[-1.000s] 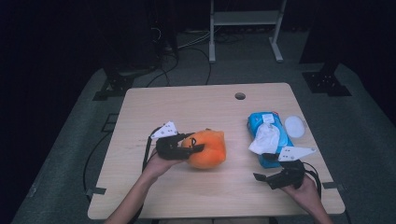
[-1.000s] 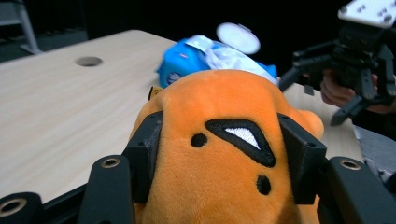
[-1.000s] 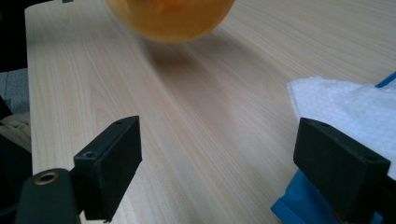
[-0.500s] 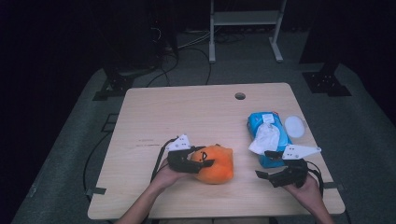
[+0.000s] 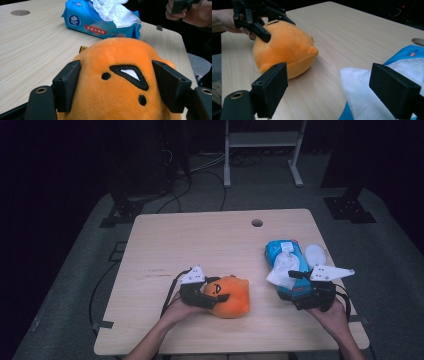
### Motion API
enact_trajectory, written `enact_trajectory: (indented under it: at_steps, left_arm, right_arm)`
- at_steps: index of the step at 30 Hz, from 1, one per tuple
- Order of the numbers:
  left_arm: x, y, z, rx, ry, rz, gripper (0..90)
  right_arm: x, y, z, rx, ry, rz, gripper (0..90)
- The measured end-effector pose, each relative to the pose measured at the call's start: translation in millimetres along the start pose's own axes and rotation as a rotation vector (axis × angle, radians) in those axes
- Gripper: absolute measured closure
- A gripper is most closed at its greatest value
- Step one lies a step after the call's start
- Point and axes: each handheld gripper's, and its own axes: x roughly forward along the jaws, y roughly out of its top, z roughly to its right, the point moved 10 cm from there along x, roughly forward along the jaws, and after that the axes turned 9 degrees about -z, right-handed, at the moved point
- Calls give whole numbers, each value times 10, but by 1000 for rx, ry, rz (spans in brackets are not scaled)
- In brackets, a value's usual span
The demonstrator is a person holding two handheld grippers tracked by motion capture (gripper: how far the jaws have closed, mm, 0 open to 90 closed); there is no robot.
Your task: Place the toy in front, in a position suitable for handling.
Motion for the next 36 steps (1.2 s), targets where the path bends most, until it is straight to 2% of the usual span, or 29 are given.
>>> enact_trajectory:
  at_steps: [7,9,14,18,22,27,30,34,36]
  left_arm:
    - [19,-5,8,16,7,-3,229]
    - [21,-8,8,19,7,-5,224]
    - [25,-13,7,19,7,-7,213]
    - [30,-11,11,19,8,-5,206]
    - [34,-17,7,16,5,-3,201]
    - [36,-20,0,15,4,-3,199]
    - [37,-21,1,17,5,-4,198]
    - [36,-22,4,19,4,-3,198]
    - [36,-23,3,18,3,-3,198]
  right_arm:
    - [-42,130,201,-11,-54,17,143]
    - [-41,163,293,-15,-78,5,143]
    - [-21,221,485,1,-110,10,144]
    - [99,177,614,6,-126,-33,144]
    - [219,82,711,20,-119,-68,198]
    - [328,-53,822,39,-137,-115,238]
    - [362,-131,881,64,-148,-133,329]
    - [375,-191,913,54,-170,-150,473]
    - [372,-211,921,59,-164,-156,547]
